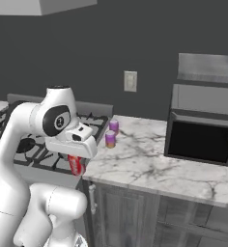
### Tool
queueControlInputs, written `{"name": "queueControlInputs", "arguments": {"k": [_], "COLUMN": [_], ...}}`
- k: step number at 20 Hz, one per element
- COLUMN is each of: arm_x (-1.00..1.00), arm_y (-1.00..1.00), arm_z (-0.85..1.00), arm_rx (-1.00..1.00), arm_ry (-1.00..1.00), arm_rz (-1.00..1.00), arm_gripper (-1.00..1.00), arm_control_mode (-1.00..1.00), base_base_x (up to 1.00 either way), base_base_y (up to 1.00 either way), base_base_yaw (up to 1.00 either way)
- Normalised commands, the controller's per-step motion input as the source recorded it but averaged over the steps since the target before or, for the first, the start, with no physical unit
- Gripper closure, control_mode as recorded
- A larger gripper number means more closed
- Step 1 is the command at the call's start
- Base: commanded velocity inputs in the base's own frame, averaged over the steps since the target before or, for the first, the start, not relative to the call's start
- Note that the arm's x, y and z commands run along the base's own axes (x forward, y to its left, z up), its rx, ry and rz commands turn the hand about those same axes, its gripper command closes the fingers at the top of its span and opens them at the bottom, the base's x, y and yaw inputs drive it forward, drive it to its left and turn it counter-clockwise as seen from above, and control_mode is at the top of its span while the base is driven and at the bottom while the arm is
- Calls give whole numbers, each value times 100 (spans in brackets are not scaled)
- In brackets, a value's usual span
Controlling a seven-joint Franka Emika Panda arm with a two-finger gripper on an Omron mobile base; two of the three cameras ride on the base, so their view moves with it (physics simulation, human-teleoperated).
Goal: Four empty soda cans are scattered around the kitchen. Gather all the cans and cluster them next to the stove for recycling.
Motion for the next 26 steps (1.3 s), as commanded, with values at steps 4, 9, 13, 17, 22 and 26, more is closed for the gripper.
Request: {"name": "queueControlInputs", "arguments": {"k": [4, 9, 13, 17, 22, 26], "arm_x": [0, 0, 0, 0, 55, 74], "arm_y": [0, 0, 0, 0, 0, 0], "arm_z": [0, 0, 0, 0, 0, 2], "arm_rx": [0, 0, 0, 0, 0, 0], "arm_ry": [0, 0, 0, 0, 6, 5], "arm_rz": [0, 0, 0, 0, 0, 0], "arm_gripper": [100, 100, 100, 100, 100, 100], "arm_control_mode": [100, 100, 100, 100, -100, -100], "base_base_x": [21, 10, 3, 2, 0, 0], "base_base_y": [16, 20, 2, 0, 0, 0], "base_base_yaw": [-14, -26, -7, 0, 0, 0]}}
